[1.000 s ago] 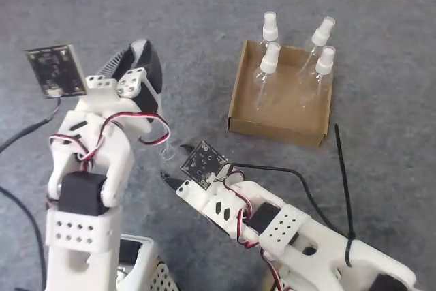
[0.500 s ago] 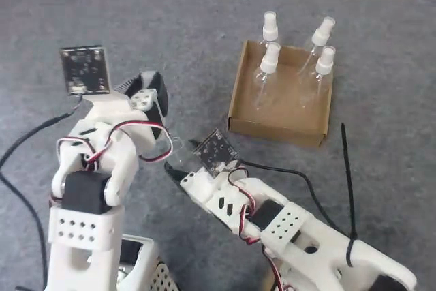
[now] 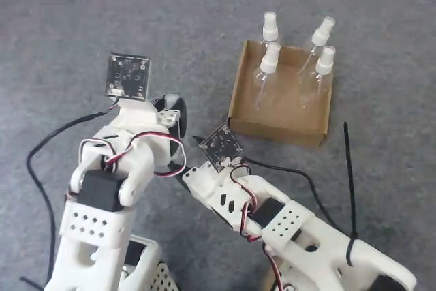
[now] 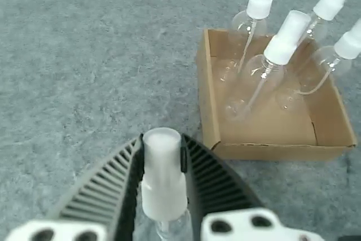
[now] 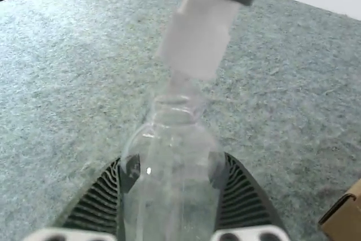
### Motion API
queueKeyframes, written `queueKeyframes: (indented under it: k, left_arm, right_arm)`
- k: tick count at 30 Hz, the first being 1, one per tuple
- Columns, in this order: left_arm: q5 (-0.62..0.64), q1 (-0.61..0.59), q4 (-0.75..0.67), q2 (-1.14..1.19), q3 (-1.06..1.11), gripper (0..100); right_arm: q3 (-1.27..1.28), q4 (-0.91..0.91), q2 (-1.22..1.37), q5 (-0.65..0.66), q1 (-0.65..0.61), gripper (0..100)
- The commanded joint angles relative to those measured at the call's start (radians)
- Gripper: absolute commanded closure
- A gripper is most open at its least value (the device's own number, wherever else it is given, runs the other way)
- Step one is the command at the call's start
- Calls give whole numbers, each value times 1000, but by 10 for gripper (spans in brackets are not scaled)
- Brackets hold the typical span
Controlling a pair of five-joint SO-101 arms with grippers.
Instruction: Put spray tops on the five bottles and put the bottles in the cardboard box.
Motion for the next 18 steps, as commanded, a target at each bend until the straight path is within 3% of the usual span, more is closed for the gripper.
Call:
queueKeyframes:
  k: [1,4,11,18]
  left_arm:
    - [-11,-14,-12,-25,-2,987]
    - [-11,-20,-12,-25,-7,980]
    - [-21,-21,12,-152,-2,823]
    - [-86,-144,-5,-259,-58,835]
  right_arm:
    - [-9,-28,-59,-14,27,992]
    - [-9,-28,-59,-14,27,992]
    - [-9,-28,-59,-14,27,992]
    - [-9,-28,-59,-14,27,992]
